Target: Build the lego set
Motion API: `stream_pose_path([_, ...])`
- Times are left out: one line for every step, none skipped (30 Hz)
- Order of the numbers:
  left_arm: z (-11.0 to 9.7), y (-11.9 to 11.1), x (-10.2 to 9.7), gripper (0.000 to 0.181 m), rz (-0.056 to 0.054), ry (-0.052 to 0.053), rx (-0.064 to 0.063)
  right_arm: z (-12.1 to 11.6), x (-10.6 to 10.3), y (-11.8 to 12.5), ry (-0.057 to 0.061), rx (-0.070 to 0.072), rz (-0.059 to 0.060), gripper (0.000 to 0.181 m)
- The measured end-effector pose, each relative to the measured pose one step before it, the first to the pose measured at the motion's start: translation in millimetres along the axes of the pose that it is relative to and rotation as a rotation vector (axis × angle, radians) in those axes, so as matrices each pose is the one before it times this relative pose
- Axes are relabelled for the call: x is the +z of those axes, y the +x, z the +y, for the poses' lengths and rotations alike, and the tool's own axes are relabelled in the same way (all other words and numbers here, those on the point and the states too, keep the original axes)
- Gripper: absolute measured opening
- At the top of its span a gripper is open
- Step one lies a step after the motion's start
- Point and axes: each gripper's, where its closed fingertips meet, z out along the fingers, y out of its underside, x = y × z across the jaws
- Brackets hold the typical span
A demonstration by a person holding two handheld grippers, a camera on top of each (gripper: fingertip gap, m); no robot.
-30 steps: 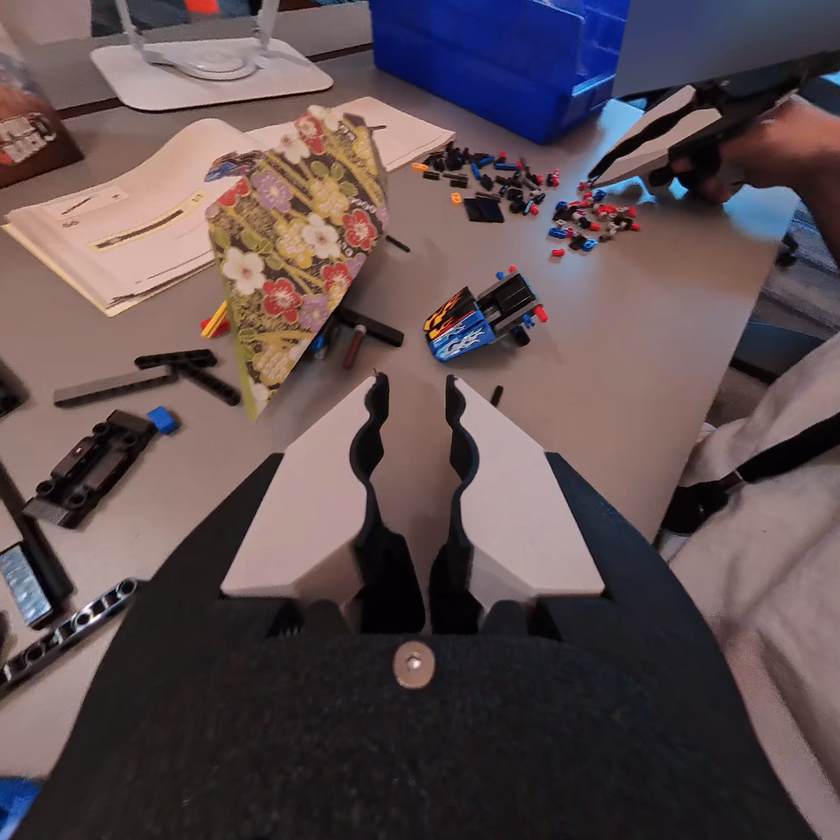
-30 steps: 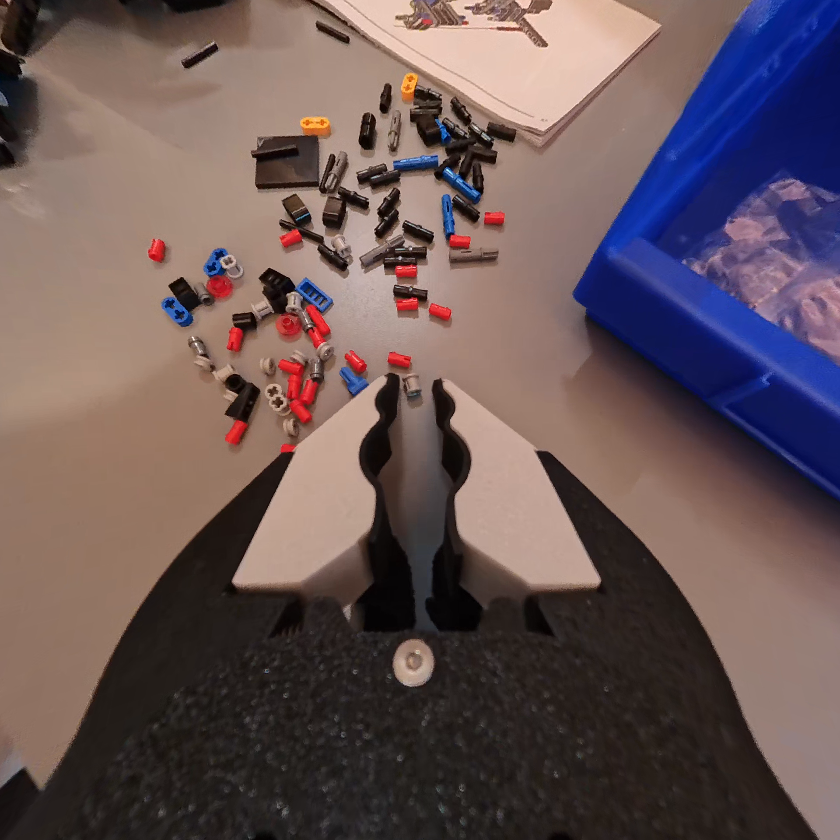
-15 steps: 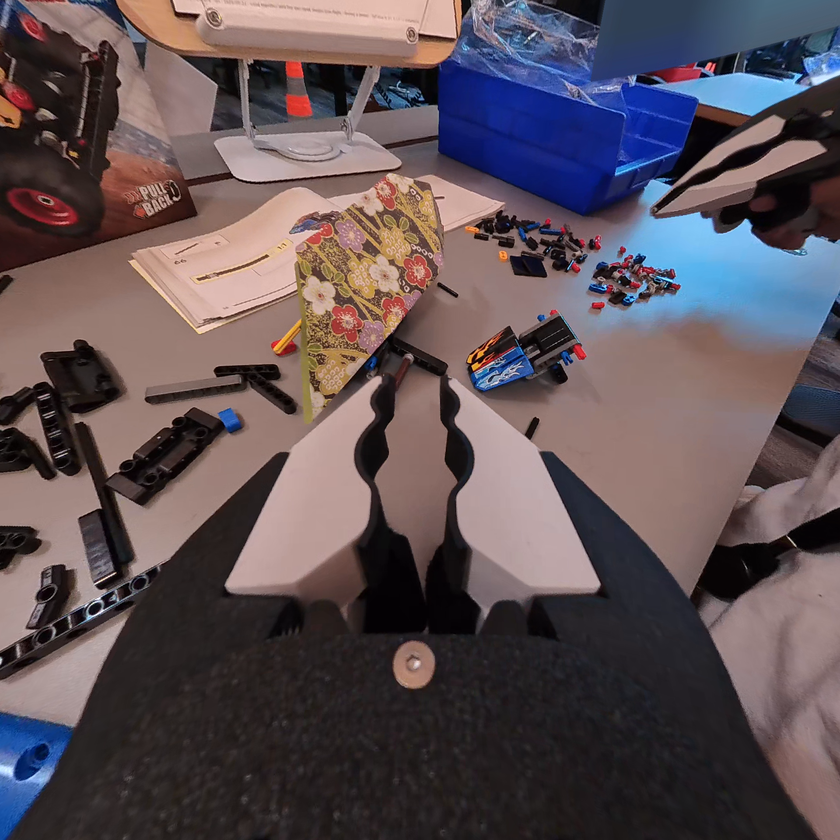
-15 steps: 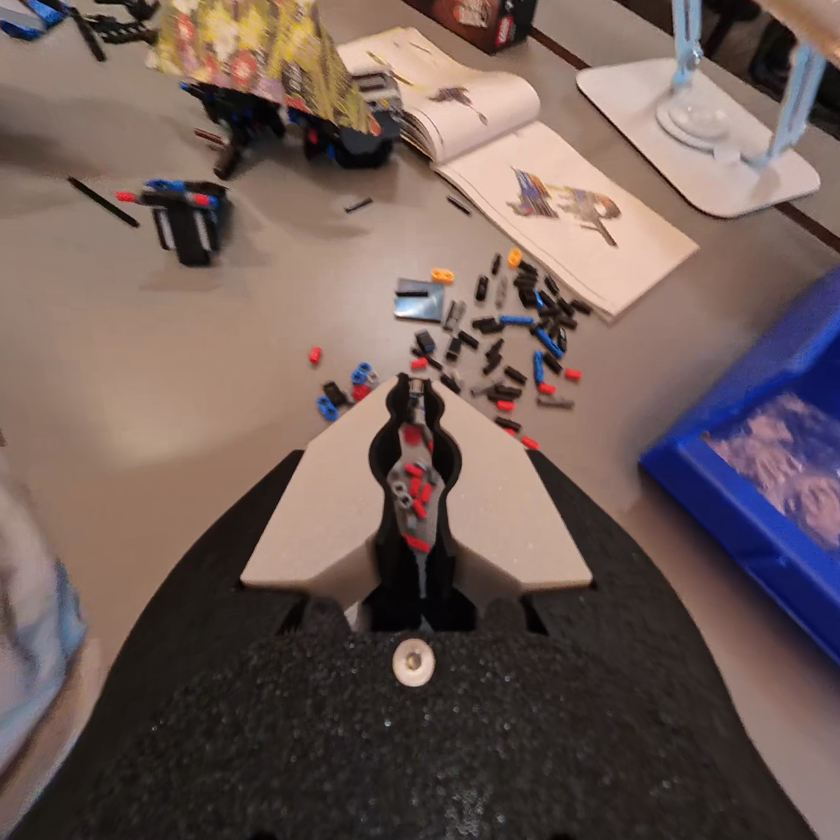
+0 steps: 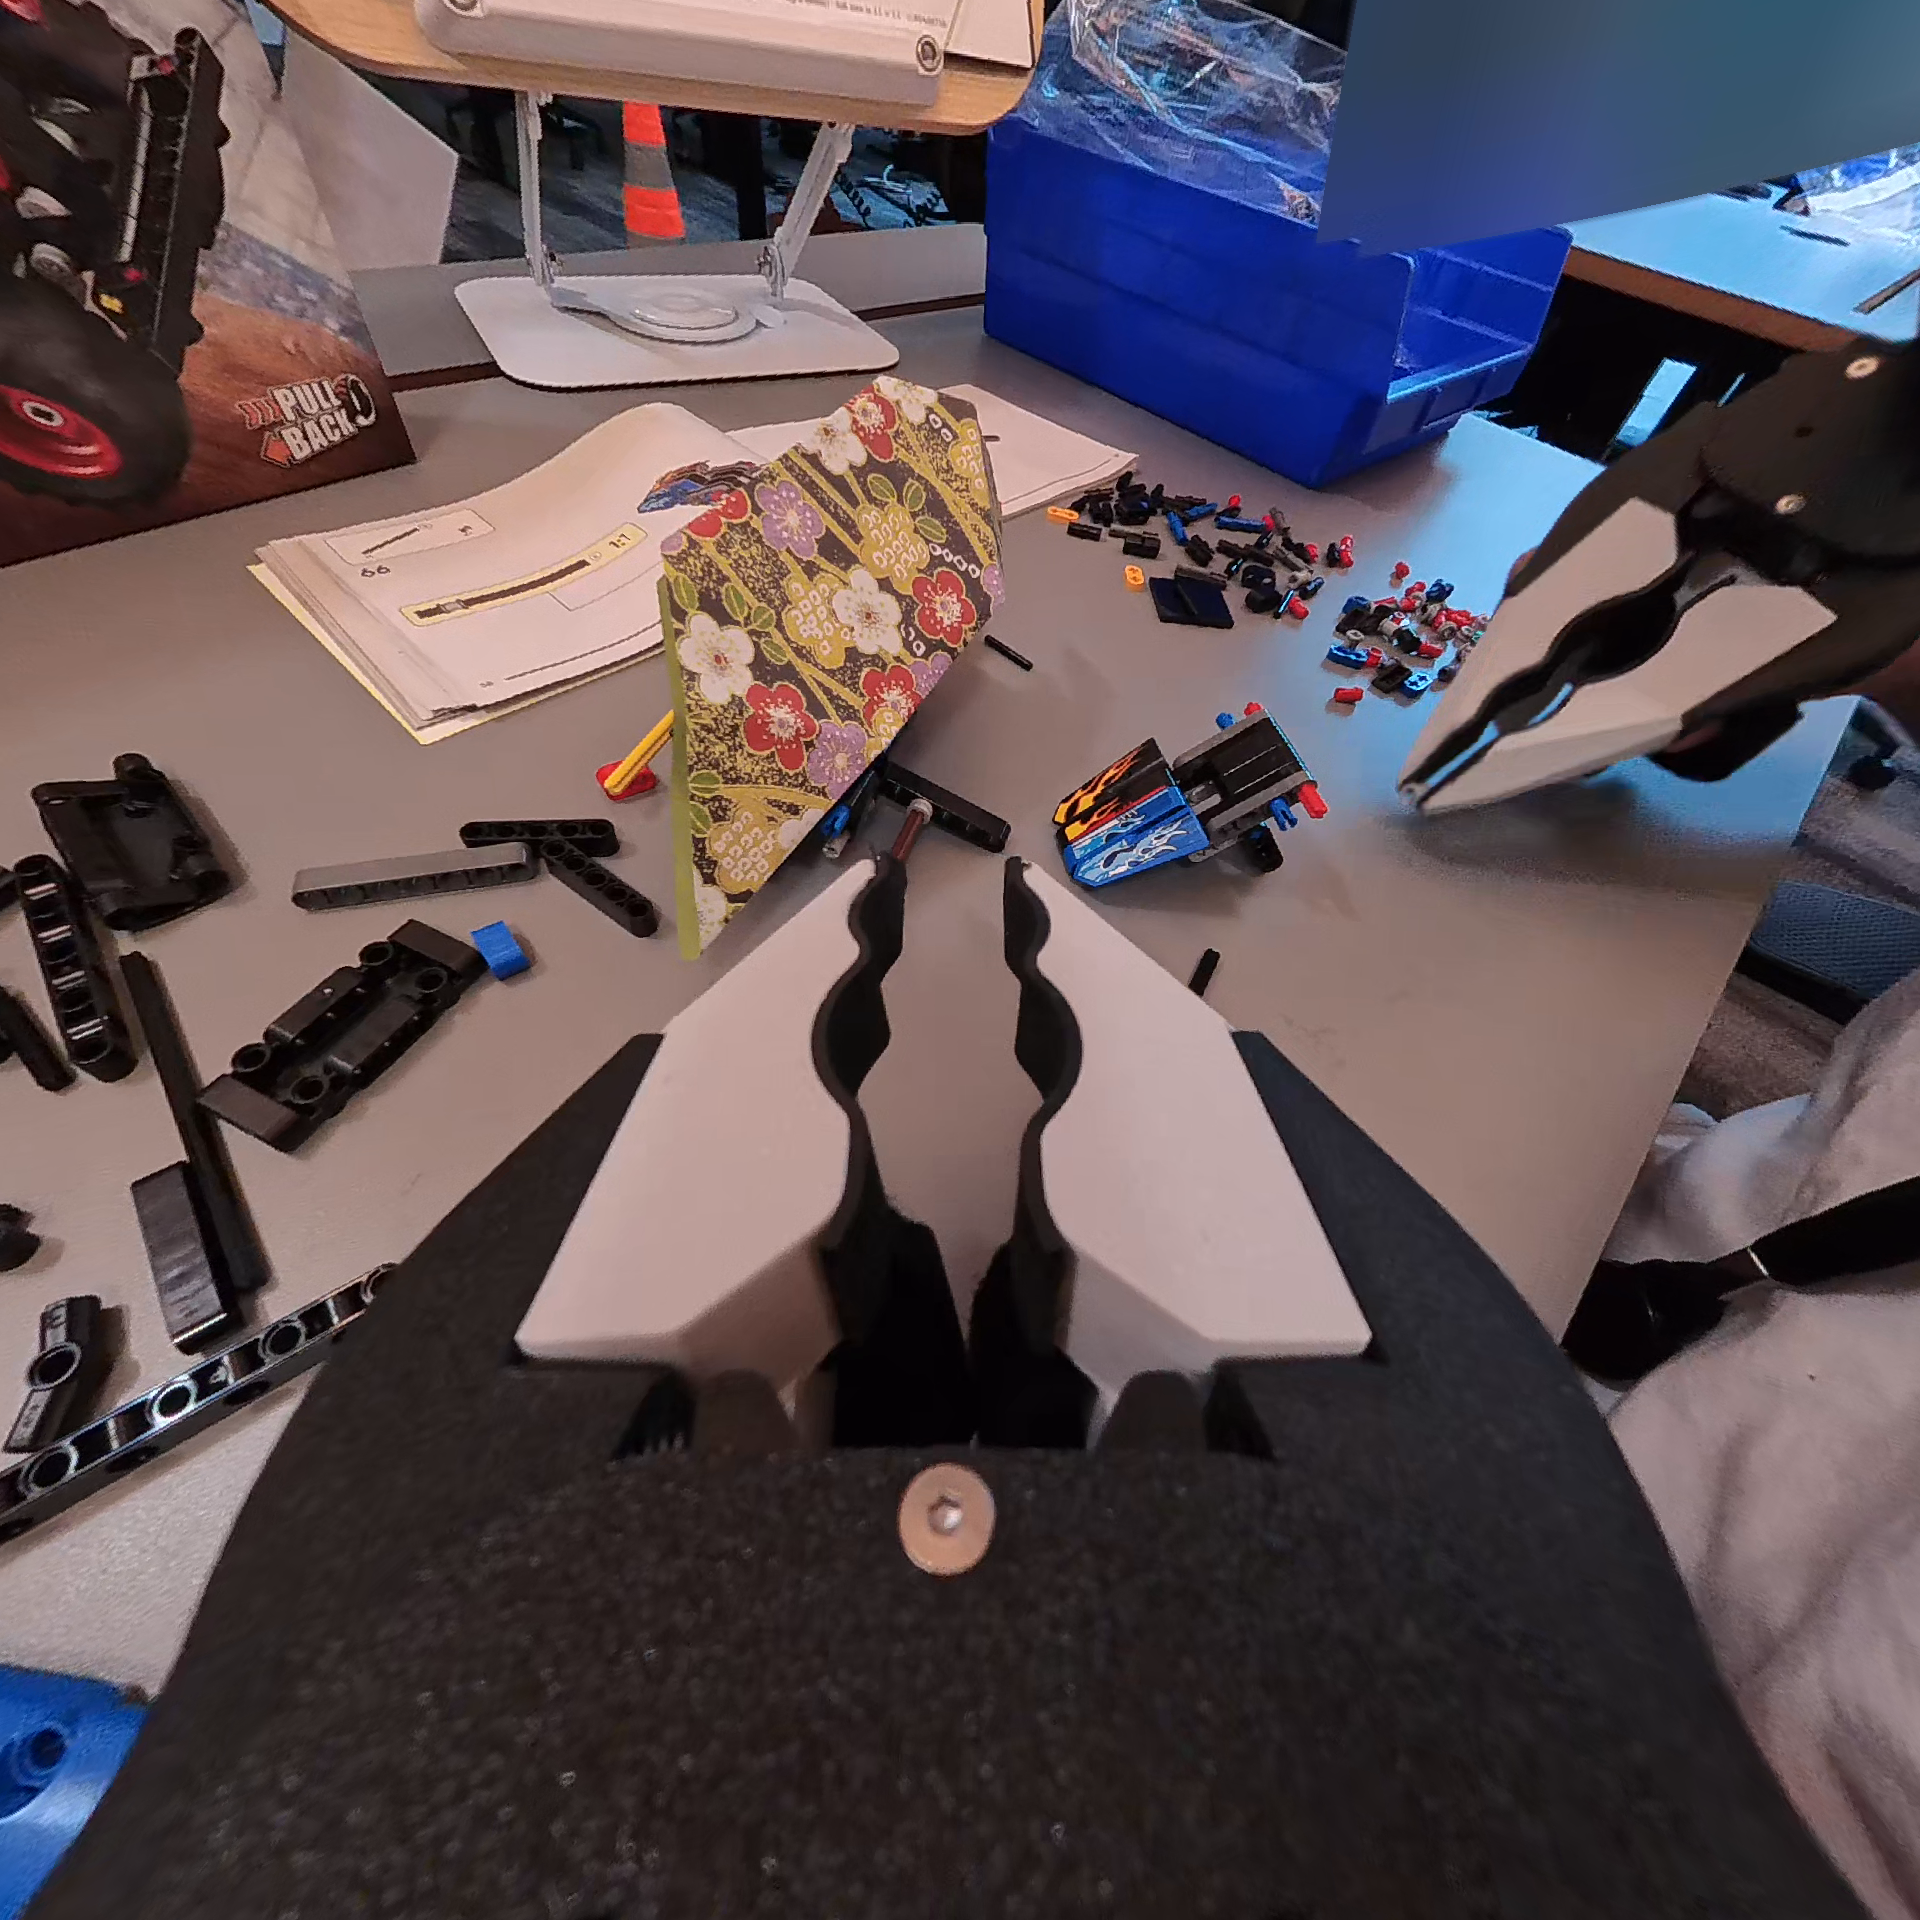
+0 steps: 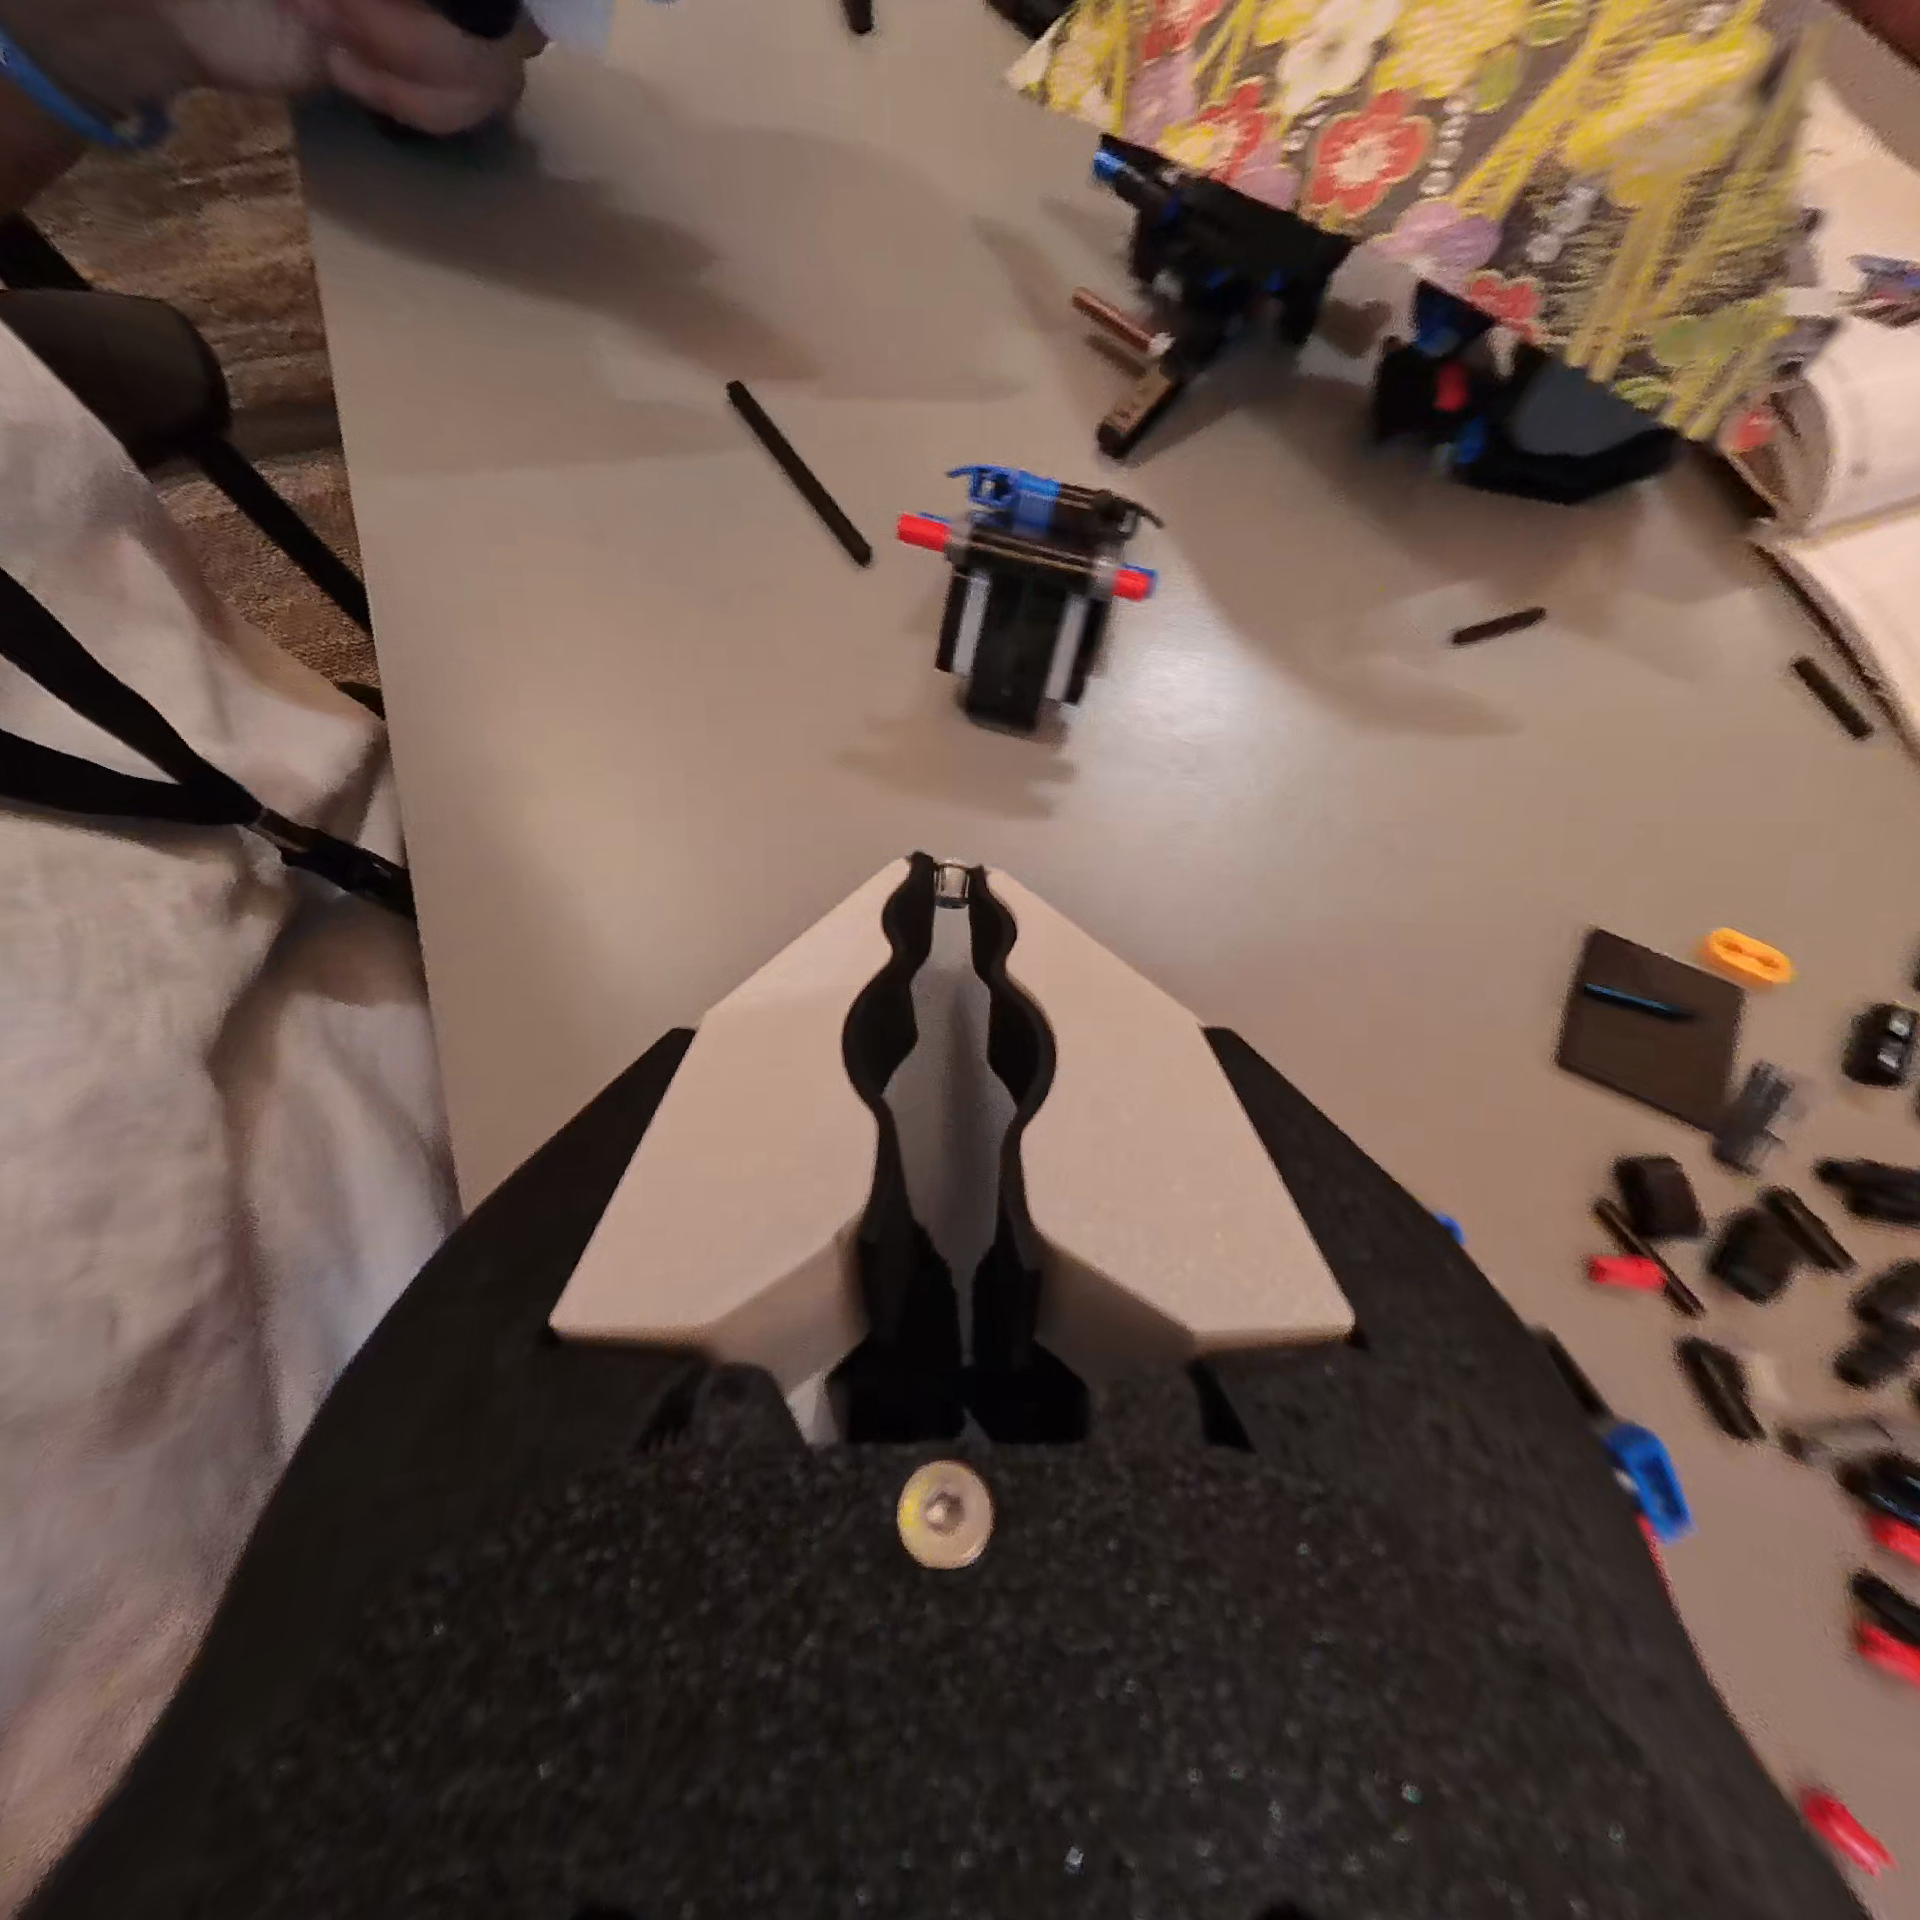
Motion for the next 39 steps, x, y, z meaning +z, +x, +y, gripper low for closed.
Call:
stream_pose_path([0.37, 0.25, 0.3, 0.017, -0.0026, -0.003, 0.0062, -1.56, 5.48, -4.19, -0.0003, -0.0031, -0.0097, 0.006])
stream_pose_path([1.16, -0.21, 0.83, 0.017, -0.0057, -0.0082, 0.0029, -1.7, 4.52, -2.1, 0.002, -0.0051, 0.0015, 0.005])
stream_pose_path([2.44, 0.12, 1.33, 0.017, -0.0011, -0.0174, -0.0059, -0.64, 3.35, -0.85, -0.0021, -0.0057, 0.007, 0.005])
stream_pose_path([2.78, 1.36, 1.59, 0.017, 0.008, -0.0198, -0.004, 0.44, 2.82, -0.3, -0.0065, -0.0002, 0.0059, 0.005])
stream_pose_path([1.95, 1.14, 1.32, 0.017, 0.0029, -0.0144, 0.0041, 1.56, 2.48, 0.15, -0.0121, 0.0005, 0.0063, 0.005])
stream_pose_path([0.92, 0.72, 0.71, 0.017, -0.005, -0.0066, 0.0121, 2.03, 1.95, 0.07, -0.0116, -0.0048, 0.0076, 0.005])
stream_pose_path([0.51, 0.55, 0.59, 0.017, -0.0061, -0.0037, 0.0135, 1.68, 1.4, 0.34, -0.0084, -0.0072, 0.0088, 0.005])
stream_pose_path([0.69, 0.63, 0.56, 0.017, -0.0046, -0.0048, 0.0112, 0.58, 0.77, 0.18, -0.0021, -0.0045, 0.0065, 0.005])
stream_pose_path([0.68, 0.38, 0.47, 0.017, -0.0037, -0.005, 0.0079, -0.49, 0.27, 0.17, 0.0029, 0.0021, 0.0035, 0.006])
stream_pose_path([0.44, 0.19, 0.37, 0.017, -0.0039, -0.0028, 0.0058, -0.31, 0.48, 0.49, 0.0007, 0.0057, 0.0036, 0.006])
stream_pose_path([0.07, 0.34, 0.16, 0.017, -0.0011, -0.0008, 0.0047, -0.34, 0.43, 0.62, 0.0018, 0.0063, 0.004, 0.006])
stream_pose_path([0.11, 0.97, 0.0, 0.017, 0.0044, -0.0007, 0.0036, -0.91, -0.07, 0.29, 0.0047, 0.008, 0.0014, 0.006])
stream_pose_path([-0.17, 1.59, -0.15, 0.017, 0.0102, 0.0014, 0.0032, -3.19, -2.23, -0.86, 0.0205, 0.0115, -0.0087, 0.006])
stream_pose_path([-0.44, 0.63, -0.38, 0.017, 0.0044, 0.0036, 0.0006, -4.09, -4.8, 1.16, 0.0294, 0.0168, -0.0024, 0.007])
stream_pose_path([-0.46, -0.46, -0.44, 0.017, -0.0011, 0.0037, -0.0033, -2.89, -7.03, 4.54, 0.0227, 0.0164, 0.0102, 0.008])
stream_pose_path([-0.45, -0.15, -0.45, 0.017, 0.0017, 0.0035, -0.0036, -0.73, -8.9, 7.88, 0.0153, 0.014, 0.0219, 0.01])
stream_pose_path([-0.52, -0.02, -0.41, 0.017, 0.0024, 0.0041, -0.0027, 1.95, -9.77, 12.23, 0.0038, 0.014, 0.0396, 0.011])
stream_pose_path([-0.31, 0.34, -0.22, 0.017, 0.0042, 0.0024, -0.0025, 4.8, -9.8, 16.3, -0.0105, 0.013, 0.0563, 0.011])
stream_pose_path([-0.08, 0.14, -0.04, 0.017, 0.0039, 0.0004, -0.0028, 6.56, -8.96, 17.48, -0.0161, 0.0128, 0.0587, 0.011])
stream_pose_path([0.01, 0.02, 0.06, 0.017, 0.0022, -0.0007, -0.003, 7.06, -7.48, 16.88, -0.0176, 0.0143, 0.0541, 0.011])
stream_pose_path([0.08, -0.31, 0.03, 0.017, 0.0005, -0.0004, -0.0031, 6.63, -5.34, 14.12, -0.0166, 0.0144, 0.0417, 0.011])
stream_pose_path([-0.07, -0.03, -0.05, 0.017, 0.0016, 0.0004, -0.0021, 5.03, -3.19, 10.74, -0.0098, 0.0125, 0.0278, 0.011])
stream_pose_path([-0.2, 0.21, -0.06, 0.017, 0.0019, 0.001, -0.0007, 3.9, -1.2, 7.54, -0.0073, 0.0088, 0.0173, 0.011])
stream_pose_path([-0.06, -0.07, -0.05, 0.017, 0.0, 0.0006, -0.0004, 3.41, 0.74, 4.43, -0.0085, 0.0052, 0.0066, 0.011])
stream_pose_path([-0.01, -0.08, 0.01, 0.017, -0.0007, 0.0001, -0.0004, 3.18, 1.99, 1.87, -0.0082, 0.0032, -0.0038, 0.011])
stream_pose_path([0.02, 0.01, -0.01, 0.017, -0.0003, -0.0001, 0.0007, 3.41, 3.02, 0.98, -0.0114, 0.0013, -0.0039, 0.011])
stream_pose_path([0.06, 0.11, 0.12, 0.017, -0.0005, -0.0008, 0.0018, 3.35, 3.11, 0.73, -0.0117, -0.0007, -0.0026, 0.011])
stream_pose_path([0.26, 0.04, 0.18, 0.017, -0.0009, -0.0018, 0.0021, 2.89, 2.72, 0.05, -0.0097, -0.0025, -0.0048, 0.011])
stream_pose_path([0.27, 0.32, 0.25, 0.018, 0.0002, -0.0021, 0.0017, 2.39, 2.12, 0.95, -0.0087, -0.0018, 0.0016, 0.011])
stream_pose_path([0.24, 0.08, 0.19, 0.018, -0.0003, -0.0018, 0.0013, 1.63, 1.47, 0.49, -0.0051, 0.0, -0.0015, 0.011])
stream_pose_path([0.22, 0.06, 0.26, 0.018, 0.0, -0.002, 0.0008, 0.5, 0.56, -0.44, 0.0008, 0.0023, -0.007, 0.011])
stream_pose_path([0.27, 0.07, 0.24, 0.017, 0.0004, -0.0024, 0.0, -0.07, 0.25, -0.53, 0.0034, 0.0047, -0.0074, 0.011])
stream_pose_path([0.32, 0.01, 0.37, 0.018, 0.0004, -0.0025, -0.0006, 0.39, 0.19, -0.25, -0.0003, 0.0037, -0.0061, 0.009])
stream_pose_path([0.3, 0.03, 0.22, 0.018, 0.0005, -0.0027, -0.0006, 0.5, 0.32, -0.66, -0.0008, 0.0013, -0.0066, 0.007])
stream_pose_path([0.36, 0.05, 0.35, 0.017, 0.0008, -0.0028, -0.0003, -0.32, -0.06, 0.22, 0.0037, 0.0005, -0.0006, 0.006])
stream_pose_path([0.22, 0.07, 0.26, 0.018, 0.001, -0.0022, -0.0002, -0.59, -0.06, 1.07, 0.0034, -0.0018, 0.0053, 0.003])
stream_pose_path([0.08, 0.14, 0.17, 0.018, 0.0008, -0.0014, -0.0001, 0.0, 0.14, 0.28, 0.0, -0.0021, 0.0009, 0.003])
stream_pose_path([0.16, -0.06, 0.08, 0.018, -0.0004, -0.0008, 0.0, -0.18, 0.14, -0.07, 0.0011, 0.0011, -0.0015, 0.003])
stream_pose_path([0.0, 0.04, 0.0, 0.017, -0.0004, 0.0001, 0.0001, -0.2, -0.24, 0.35, 0.0006, 0.0003, 0.0012, 0.0])
